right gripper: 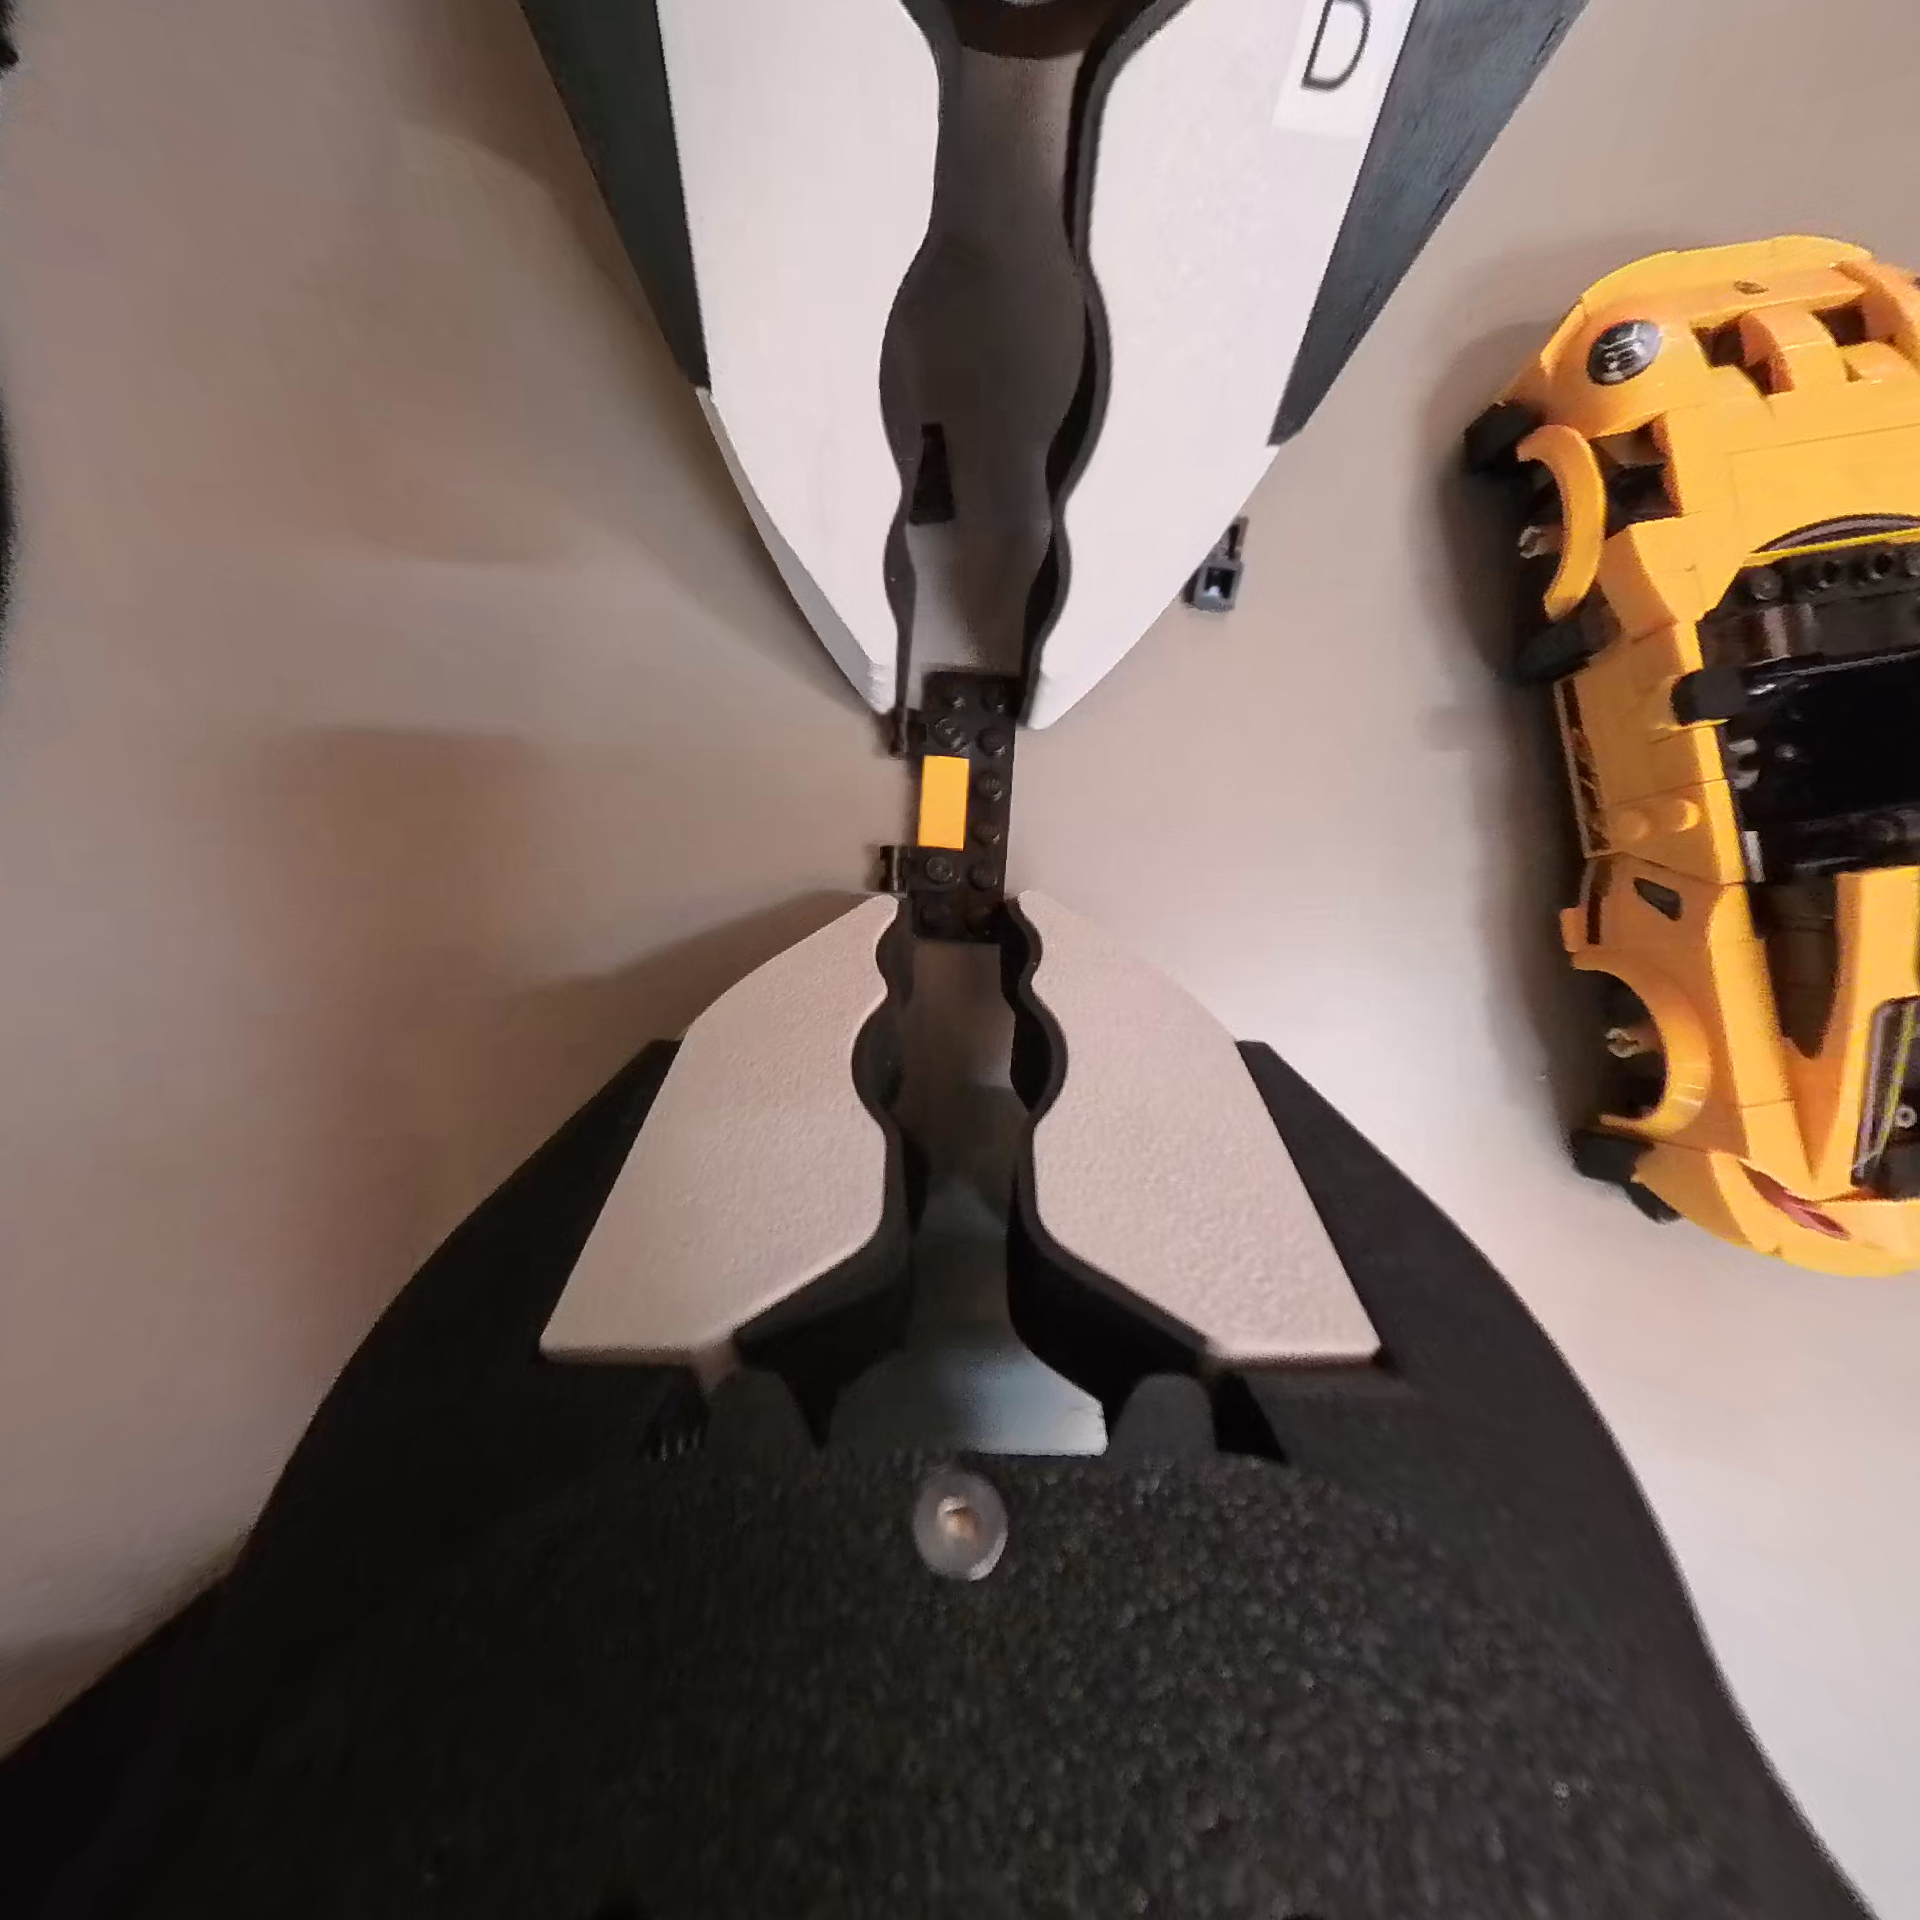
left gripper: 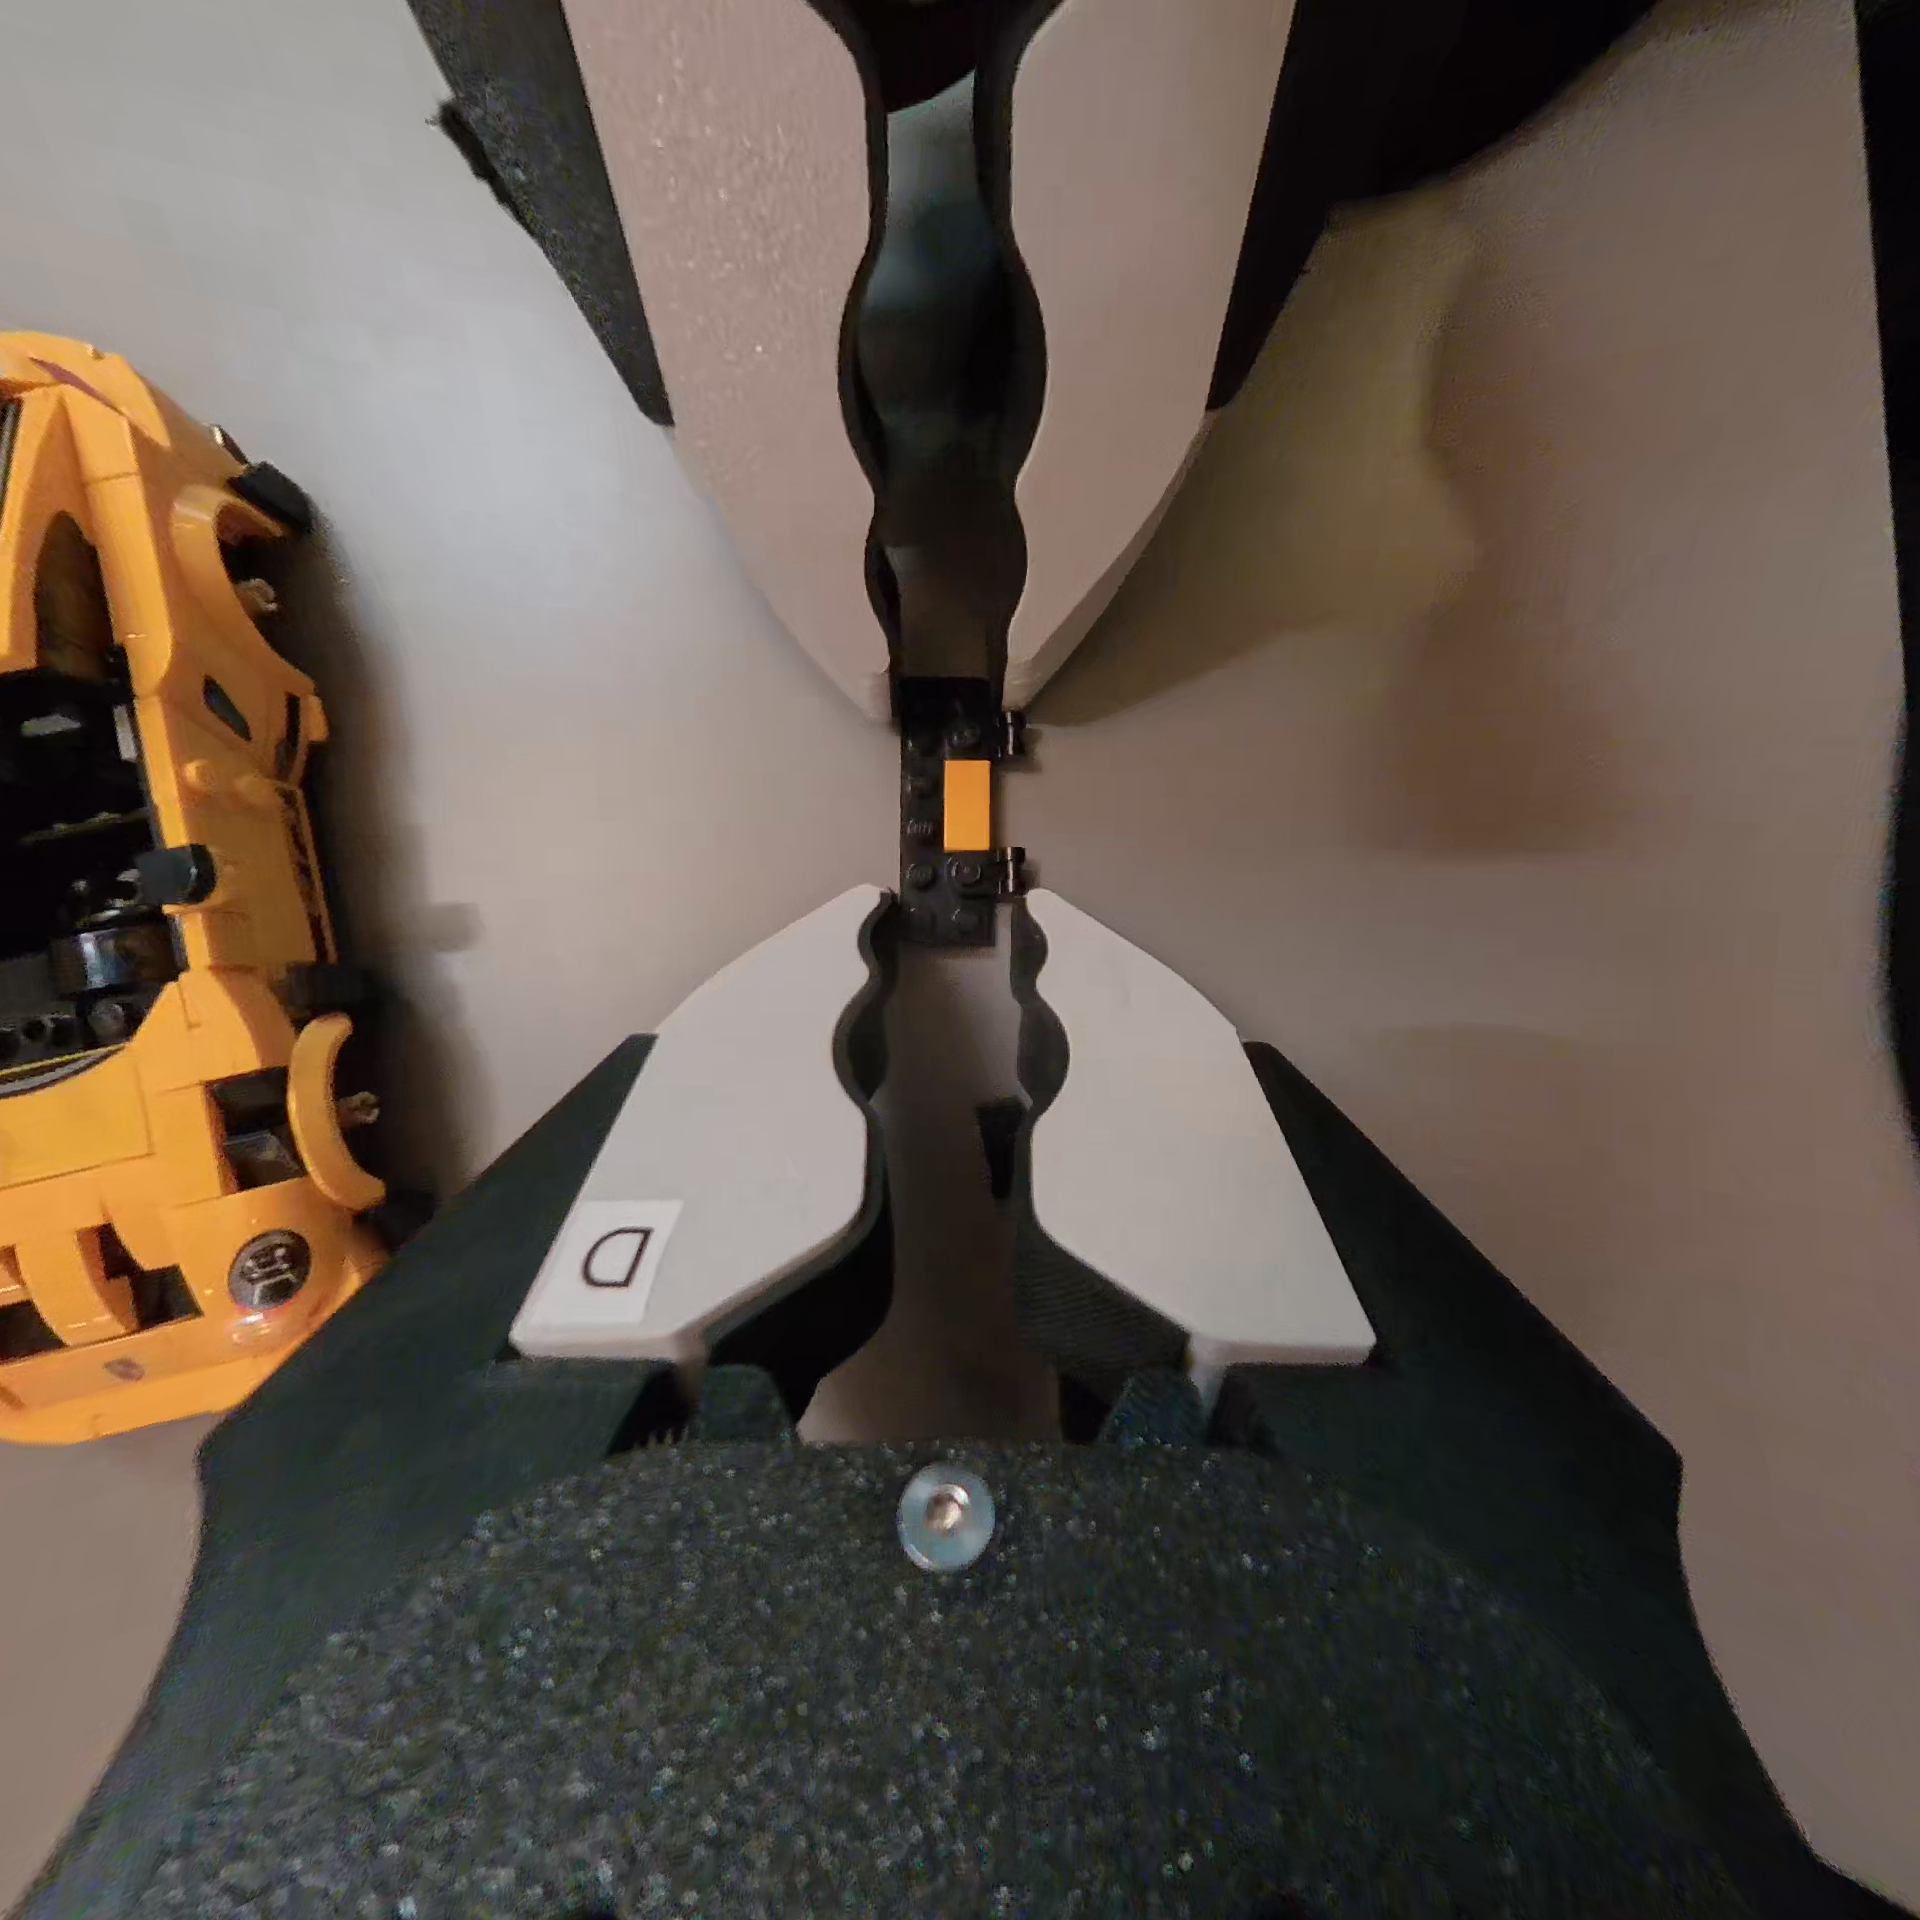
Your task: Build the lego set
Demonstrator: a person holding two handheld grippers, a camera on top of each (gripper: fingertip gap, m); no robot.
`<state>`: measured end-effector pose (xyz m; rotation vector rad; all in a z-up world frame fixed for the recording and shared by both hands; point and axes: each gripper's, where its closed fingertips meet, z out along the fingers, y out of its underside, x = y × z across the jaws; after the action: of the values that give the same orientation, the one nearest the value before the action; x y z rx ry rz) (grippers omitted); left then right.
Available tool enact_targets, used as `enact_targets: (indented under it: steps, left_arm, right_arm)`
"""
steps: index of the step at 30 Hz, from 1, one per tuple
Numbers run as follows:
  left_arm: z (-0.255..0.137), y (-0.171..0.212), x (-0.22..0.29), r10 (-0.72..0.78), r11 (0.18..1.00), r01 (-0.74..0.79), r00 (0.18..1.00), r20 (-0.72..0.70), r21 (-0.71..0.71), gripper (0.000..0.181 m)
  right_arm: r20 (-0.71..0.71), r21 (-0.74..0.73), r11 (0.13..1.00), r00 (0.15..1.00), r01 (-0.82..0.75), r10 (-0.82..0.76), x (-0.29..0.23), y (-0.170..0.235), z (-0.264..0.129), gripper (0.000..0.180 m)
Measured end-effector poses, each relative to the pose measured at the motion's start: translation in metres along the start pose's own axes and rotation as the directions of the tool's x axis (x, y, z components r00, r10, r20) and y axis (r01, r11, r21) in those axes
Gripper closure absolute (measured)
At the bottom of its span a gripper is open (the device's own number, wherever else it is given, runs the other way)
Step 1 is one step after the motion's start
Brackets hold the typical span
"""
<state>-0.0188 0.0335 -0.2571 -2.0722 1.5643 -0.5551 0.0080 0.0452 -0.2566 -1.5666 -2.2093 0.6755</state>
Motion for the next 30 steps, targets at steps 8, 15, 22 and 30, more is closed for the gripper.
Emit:
enact_targets:
  steps: [8, 15, 22, 30]
  left_arm:
    - [0.001, 0.000, -0.004, -0.045, 0.999, 0.044, 0.998, 0.037, 0.022, 0.164]
    - [0.001, -0.001, -0.004, -0.091, 0.996, 0.089, 0.994, 0.060, 0.026, 0.164]
    - [0.001, -0.001, -0.004, -0.140, 0.990, 0.137, 0.987, 0.079, 0.031, 0.164]
    - [0.001, 0.000, -0.003, -0.171, 0.985, 0.169, 0.980, 0.100, 0.027, 0.165]
  right_arm:
    - [-0.045, 0.048, 0.998, 0.998, 0.040, -0.038, -0.001, -0.001, -0.008, 0.164]
    - [-0.069, 0.071, 0.997, 0.997, -0.024, 0.029, -0.006, -0.002, -0.004, 0.180]
    - [-0.064, 0.078, 0.995, 0.996, -0.060, 0.065, -0.006, -0.002, -0.003, 0.179]
    - [-0.085, 0.068, 0.993, 0.991, -0.098, 0.104, -0.006, -0.003, -0.002, 0.178]
